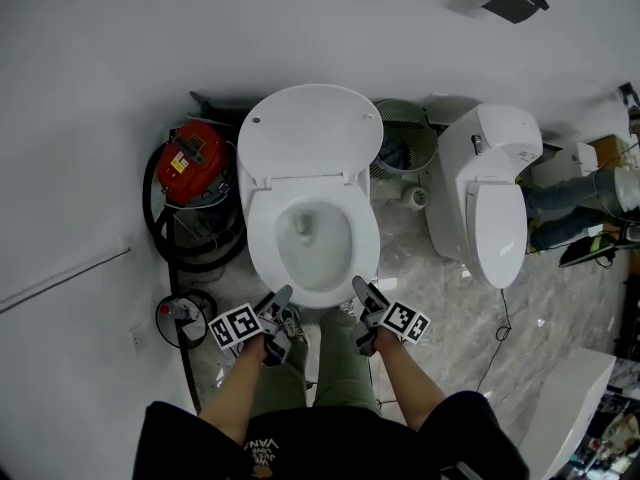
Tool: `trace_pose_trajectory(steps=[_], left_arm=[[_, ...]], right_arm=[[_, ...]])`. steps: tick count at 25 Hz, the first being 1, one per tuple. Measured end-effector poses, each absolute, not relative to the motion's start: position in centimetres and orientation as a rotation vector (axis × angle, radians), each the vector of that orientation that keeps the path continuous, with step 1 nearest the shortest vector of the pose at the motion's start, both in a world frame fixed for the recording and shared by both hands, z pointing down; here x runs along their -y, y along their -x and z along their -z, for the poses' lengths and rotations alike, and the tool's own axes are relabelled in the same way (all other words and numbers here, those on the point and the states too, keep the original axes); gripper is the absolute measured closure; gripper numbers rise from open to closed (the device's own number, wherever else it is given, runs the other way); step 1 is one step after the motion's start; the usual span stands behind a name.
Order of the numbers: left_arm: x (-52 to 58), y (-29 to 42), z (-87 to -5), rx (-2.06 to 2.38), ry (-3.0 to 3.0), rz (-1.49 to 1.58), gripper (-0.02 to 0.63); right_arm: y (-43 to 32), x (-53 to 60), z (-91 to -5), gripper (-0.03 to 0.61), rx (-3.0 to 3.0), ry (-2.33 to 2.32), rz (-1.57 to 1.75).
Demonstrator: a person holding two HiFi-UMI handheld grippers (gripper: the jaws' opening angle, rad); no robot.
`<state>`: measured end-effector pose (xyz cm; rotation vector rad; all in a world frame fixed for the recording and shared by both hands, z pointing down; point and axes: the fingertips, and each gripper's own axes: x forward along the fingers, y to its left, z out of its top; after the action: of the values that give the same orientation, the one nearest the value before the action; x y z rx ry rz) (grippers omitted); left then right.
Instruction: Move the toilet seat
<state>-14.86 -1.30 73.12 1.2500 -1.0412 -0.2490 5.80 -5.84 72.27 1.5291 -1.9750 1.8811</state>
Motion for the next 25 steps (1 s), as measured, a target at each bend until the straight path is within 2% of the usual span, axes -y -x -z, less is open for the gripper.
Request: trace_pose_trajectory(steps=[10, 17, 25], left_arm=[[5.1, 15.9, -67.1, 1.092, -1.315, 0.331, 0.324], [8.2, 16.7, -63.6, 1.152, -1.307, 0.399, 0.313], [11.9, 17.8, -60.8, 1.252, -1.313, 0.461, 0.339]], right_arm=[[-5.2, 9.8, -66.4, 0.275, 2.140, -1.540, -1.901], [-4.6, 12.6, -62.9, 0.275, 2.222, -1.363, -1.904], [-3.6, 16.1, -60.0, 0.279, 2.306, -1.151, -1.868]])
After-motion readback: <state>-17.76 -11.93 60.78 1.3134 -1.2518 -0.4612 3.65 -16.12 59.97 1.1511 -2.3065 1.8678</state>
